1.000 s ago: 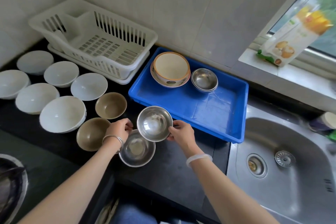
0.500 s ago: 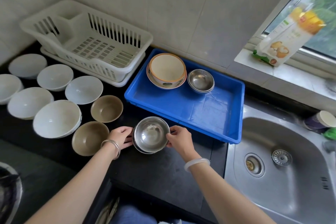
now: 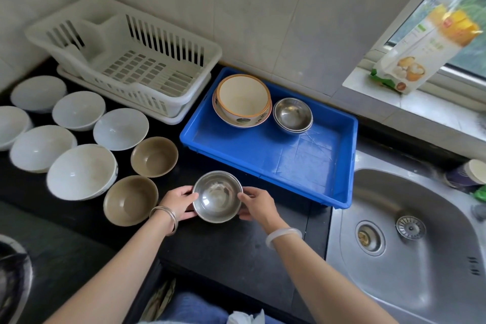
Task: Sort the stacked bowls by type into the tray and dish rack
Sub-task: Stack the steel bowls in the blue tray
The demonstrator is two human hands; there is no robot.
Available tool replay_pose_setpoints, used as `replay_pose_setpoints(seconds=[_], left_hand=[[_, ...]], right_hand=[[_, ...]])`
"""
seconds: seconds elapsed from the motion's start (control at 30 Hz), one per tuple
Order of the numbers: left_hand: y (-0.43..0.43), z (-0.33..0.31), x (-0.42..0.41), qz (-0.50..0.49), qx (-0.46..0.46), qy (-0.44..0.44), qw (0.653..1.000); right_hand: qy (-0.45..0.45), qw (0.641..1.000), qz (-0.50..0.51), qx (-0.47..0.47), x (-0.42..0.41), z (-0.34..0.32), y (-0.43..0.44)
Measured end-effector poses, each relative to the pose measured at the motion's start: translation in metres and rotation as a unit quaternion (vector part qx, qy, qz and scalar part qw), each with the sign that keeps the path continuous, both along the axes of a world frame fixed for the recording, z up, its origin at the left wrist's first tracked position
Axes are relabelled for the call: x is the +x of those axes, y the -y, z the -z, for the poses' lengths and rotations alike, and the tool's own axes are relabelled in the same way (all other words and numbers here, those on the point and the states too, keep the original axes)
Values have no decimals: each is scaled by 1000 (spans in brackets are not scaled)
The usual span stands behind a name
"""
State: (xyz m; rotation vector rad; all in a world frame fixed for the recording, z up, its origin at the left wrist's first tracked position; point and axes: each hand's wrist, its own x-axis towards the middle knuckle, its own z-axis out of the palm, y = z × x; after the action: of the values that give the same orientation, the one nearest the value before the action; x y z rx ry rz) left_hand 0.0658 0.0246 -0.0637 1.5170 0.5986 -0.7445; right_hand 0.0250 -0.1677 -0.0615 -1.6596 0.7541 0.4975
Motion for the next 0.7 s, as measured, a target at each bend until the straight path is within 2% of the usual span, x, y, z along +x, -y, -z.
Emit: replay_pose_setpoints(seconds=[0.07, 0.17, 0.37, 0.7], left_hand=[[3, -5, 2, 8, 7, 2, 1000], [5, -17, 8, 15, 15, 25, 999], [23, -57, 43, 30, -17, 83, 996], [125, -86, 104, 80, -64, 107, 989]], right_hand=[[4, 999, 15, 30, 0, -1, 1], [34, 999, 16, 24, 3, -9, 5], [100, 993, 28, 53, 27, -39, 31], [149, 980, 133, 4, 72, -66, 116]])
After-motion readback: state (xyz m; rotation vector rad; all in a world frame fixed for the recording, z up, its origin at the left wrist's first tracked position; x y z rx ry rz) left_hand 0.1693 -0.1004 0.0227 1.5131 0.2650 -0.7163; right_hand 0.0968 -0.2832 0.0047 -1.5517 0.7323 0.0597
